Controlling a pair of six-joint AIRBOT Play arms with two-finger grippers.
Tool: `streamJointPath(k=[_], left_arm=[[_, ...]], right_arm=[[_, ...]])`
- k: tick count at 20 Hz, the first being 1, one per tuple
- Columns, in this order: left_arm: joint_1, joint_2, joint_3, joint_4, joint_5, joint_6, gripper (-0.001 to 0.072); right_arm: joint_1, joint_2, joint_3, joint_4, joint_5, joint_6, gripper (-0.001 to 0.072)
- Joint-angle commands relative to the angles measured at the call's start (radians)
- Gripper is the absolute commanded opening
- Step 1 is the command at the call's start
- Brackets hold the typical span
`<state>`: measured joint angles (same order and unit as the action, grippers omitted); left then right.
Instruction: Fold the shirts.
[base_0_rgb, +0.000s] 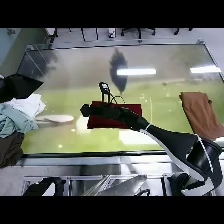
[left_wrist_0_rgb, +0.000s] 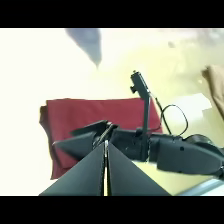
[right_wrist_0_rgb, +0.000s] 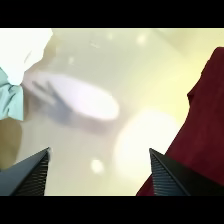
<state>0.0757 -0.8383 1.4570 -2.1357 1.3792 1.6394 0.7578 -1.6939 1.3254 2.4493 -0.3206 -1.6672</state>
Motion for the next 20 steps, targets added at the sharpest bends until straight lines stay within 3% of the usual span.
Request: streamJointPath(k=[1,5,9,15,20], left_arm=[[0.077,0.158,-0.159,-0.006,-0.053,0.018,0.0013],[0.079,0.254,-0.251,-0.006,-0.076,0.018,0.0014],[0.079,0.320,-0.312,-0.006,-0.066,0.018,0.0014],[0.079,0.338,-0.323,-0.013,-0.063,0.017,0.0014],[0.079,0.338,-0.323,-0.014,-0.070,0.017,0.0014]], right_arm=[[-0.136,0.065,0.021,-0.080,-0.206,0.007,0.0569],[-0.527,0.270,0.018,-0.257,-0.716,0.016,0.0589],[-0.846,0.298,-0.079,-0.309,-1.042,-0.021,0.0603],[-0.898,0.129,-0.266,-0.090,-0.969,-0.226,0.0605],[-0.795,-0.015,-0.266,0.002,-0.863,-0.275,0.0604]])
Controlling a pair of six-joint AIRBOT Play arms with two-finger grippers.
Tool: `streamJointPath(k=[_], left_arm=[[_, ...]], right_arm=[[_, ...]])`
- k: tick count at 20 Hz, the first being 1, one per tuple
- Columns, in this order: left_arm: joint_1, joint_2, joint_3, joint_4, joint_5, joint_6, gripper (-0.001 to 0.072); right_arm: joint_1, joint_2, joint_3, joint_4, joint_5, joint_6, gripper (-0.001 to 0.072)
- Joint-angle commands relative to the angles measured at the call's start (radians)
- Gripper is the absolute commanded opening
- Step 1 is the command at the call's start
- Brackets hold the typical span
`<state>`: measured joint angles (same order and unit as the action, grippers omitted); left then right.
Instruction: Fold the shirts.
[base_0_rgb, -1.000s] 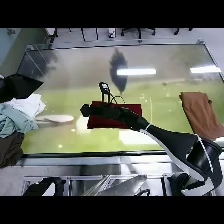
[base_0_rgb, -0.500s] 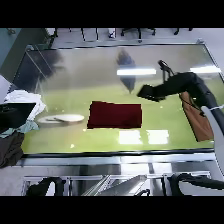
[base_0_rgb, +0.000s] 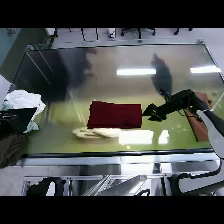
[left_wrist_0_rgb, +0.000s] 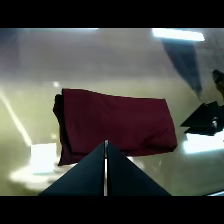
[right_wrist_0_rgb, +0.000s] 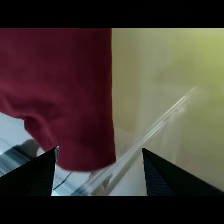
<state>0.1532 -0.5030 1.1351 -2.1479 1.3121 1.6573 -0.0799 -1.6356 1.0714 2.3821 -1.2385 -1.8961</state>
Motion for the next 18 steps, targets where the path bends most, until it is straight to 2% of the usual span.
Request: streamJointPath(k=[1,4,5,8,9,14,18], left_arm=[[0.001,0.002,-0.001,-0.002,-0.003,-0.001,0.0014],[0.001,0.002,-0.001,-0.001,0.000,-0.001,0.0014],[0.001,0.002,-0.001,-0.001,0.000,-0.001,0.0014],[0.001,0.002,-0.001,0.000,0.000,-0.001,0.0014],[0.001,0.002,-0.001,0.000,0.001,-0.001,0.0014],[0.001,0.002,-0.001,0.000,0.012,-0.001,0.0014],[0.001,0.002,-0.001,0.000,0.019,-0.001,0.0014]], right_arm=[[0.058,-0.089,-0.009,0.073,0.072,-0.046,0.0604],[0.082,-0.120,0.010,0.109,0.107,-0.042,0.0601],[0.085,-0.125,0.015,0.121,0.120,-0.042,0.0552],[0.090,-0.129,0.021,0.154,0.150,-0.043,0.0064],[0.090,-0.128,0.026,0.155,0.146,-0.043,0.0018],[0.051,-0.014,0.098,0.156,0.098,-0.040,0.0017],[-0.127,0.127,0.259,0.155,0.051,0.017,0.0017]])
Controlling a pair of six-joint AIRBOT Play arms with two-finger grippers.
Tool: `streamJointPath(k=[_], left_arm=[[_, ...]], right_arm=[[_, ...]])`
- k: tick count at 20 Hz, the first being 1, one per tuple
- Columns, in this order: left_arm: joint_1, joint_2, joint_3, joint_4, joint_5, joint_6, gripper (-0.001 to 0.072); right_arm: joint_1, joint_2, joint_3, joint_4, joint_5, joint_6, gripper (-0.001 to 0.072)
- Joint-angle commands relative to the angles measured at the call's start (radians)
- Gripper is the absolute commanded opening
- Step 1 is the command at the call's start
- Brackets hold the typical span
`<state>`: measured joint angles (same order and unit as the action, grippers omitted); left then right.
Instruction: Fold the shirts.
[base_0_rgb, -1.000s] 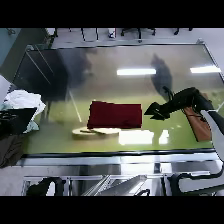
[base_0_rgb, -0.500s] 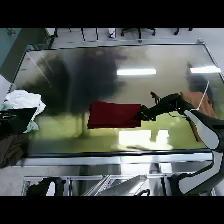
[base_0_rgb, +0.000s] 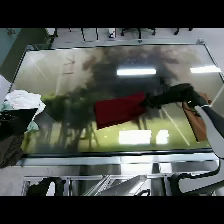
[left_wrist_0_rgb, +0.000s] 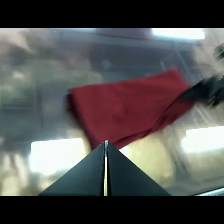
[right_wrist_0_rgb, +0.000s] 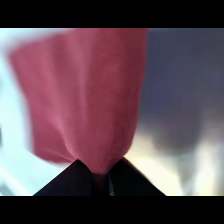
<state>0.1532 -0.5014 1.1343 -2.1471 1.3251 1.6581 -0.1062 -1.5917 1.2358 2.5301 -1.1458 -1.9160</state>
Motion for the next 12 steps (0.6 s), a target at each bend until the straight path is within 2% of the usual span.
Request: streamJointPath(k=[1,6,12], left_arm=[[0.001,0.001,0.000,0.000,0.006,-0.002,0.0014],[0.001,0.001,0.000,0.000,0.004,-0.001,0.0014],[0.001,0.001,0.000,-0.001,0.006,-0.002,0.0014]], right_arm=[[-0.154,0.101,0.140,0.007,-0.058,0.040,0.0017],[-0.411,0.114,0.348,0.014,-0.074,0.061,0.0017],[-0.578,0.105,0.473,0.019,0.056,0.074,0.0017]])
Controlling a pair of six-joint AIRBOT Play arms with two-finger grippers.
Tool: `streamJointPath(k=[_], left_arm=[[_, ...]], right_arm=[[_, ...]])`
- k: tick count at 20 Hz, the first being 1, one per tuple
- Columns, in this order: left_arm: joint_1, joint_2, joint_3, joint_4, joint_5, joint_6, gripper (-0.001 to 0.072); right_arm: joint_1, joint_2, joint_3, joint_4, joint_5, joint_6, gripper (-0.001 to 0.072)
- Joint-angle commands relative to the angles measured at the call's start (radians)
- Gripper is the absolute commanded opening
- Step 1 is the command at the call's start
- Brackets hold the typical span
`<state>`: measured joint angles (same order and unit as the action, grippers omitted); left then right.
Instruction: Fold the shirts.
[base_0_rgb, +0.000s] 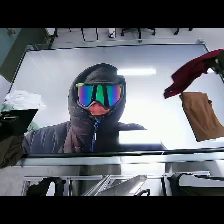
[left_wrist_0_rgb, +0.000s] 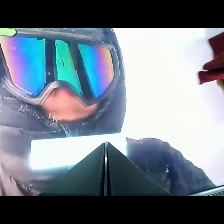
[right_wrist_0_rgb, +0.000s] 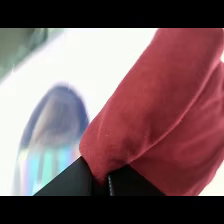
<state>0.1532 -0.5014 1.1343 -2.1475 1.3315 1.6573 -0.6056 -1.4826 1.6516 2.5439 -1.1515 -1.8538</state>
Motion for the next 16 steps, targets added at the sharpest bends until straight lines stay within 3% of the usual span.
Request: streamJointPath(k=[1,5,9,13,16], left_arm=[[0.001,0.001,0.000,-0.001,0.000,0.000,0.0014],[0.001,0.001,0.000,-0.001,0.015,-0.001,0.0014],[0.001,0.001,0.000,-0.001,0.042,-0.001,0.0014],[0.001,0.001,0.000,-0.002,0.041,-0.001,0.0014],[0.001,0.001,0.000,-0.002,0.042,-0.001,0.0014]], right_arm=[[-0.098,-0.011,0.064,0.005,0.065,0.011,0.0017],[-0.168,-0.037,0.064,-0.018,-0.008,0.029,0.0017],[-0.234,-0.024,0.056,-0.095,-0.077,0.241,0.0017],[-0.282,0.013,0.047,-0.107,-0.092,0.274,0.0017],[-0.300,0.017,0.013,-0.167,-0.210,0.344,0.0017]])
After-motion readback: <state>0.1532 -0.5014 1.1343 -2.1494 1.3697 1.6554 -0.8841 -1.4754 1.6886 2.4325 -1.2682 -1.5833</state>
